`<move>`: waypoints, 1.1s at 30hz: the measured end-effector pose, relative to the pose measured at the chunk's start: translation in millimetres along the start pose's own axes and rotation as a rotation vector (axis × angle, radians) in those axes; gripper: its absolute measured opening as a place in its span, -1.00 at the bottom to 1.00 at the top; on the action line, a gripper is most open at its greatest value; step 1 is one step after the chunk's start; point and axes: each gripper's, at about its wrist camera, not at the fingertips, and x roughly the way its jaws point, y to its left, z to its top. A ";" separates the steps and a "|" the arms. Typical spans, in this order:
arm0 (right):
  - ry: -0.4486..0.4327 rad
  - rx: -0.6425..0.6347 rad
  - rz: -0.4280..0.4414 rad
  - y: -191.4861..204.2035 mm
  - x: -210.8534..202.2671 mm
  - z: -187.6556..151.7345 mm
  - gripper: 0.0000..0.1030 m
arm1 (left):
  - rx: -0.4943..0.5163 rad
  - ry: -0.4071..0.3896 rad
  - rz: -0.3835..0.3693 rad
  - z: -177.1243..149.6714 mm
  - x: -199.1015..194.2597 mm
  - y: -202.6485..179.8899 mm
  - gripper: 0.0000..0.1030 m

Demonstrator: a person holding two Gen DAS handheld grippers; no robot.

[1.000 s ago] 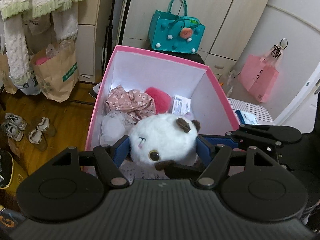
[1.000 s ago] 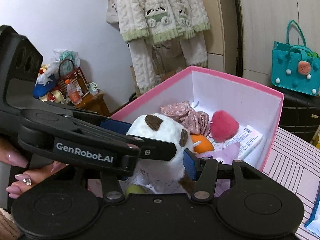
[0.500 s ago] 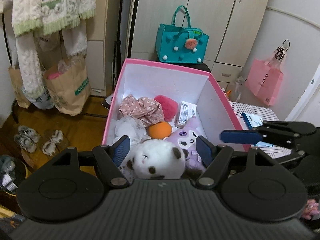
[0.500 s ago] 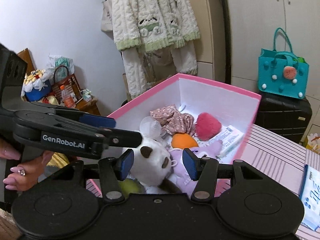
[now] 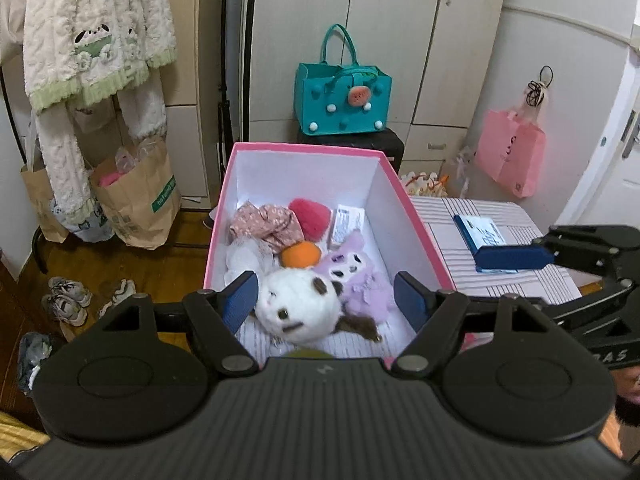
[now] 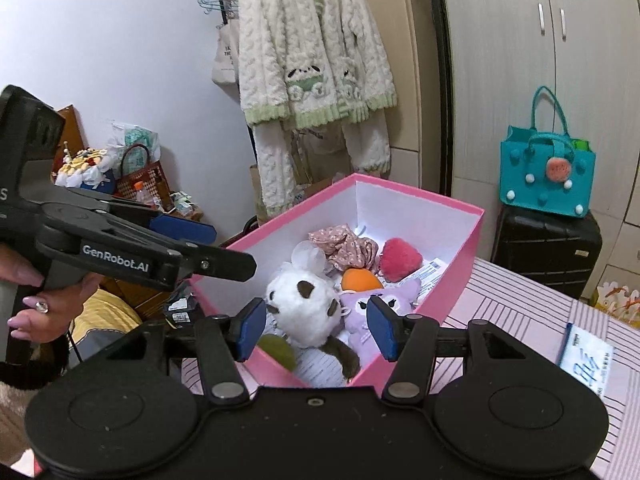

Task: Organize soft objects
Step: 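Move both tools back toward the blue-and-white wet-wipes pack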

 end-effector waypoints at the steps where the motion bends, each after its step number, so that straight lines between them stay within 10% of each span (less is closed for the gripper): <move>1: 0.001 -0.002 -0.009 1.5 -6.3 0.8 0.21 | -0.001 0.004 0.008 -0.7 -4.5 -3.0 0.44; 16: 0.059 -0.041 0.007 18.8 -94.8 -18.3 0.25 | 0.238 0.112 -0.081 -4.1 -79.2 -67.9 0.52; 33: 0.069 0.049 -0.074 -11.8 -137.5 -81.5 0.29 | 0.348 0.296 -0.209 -46.7 -49.1 -127.3 0.53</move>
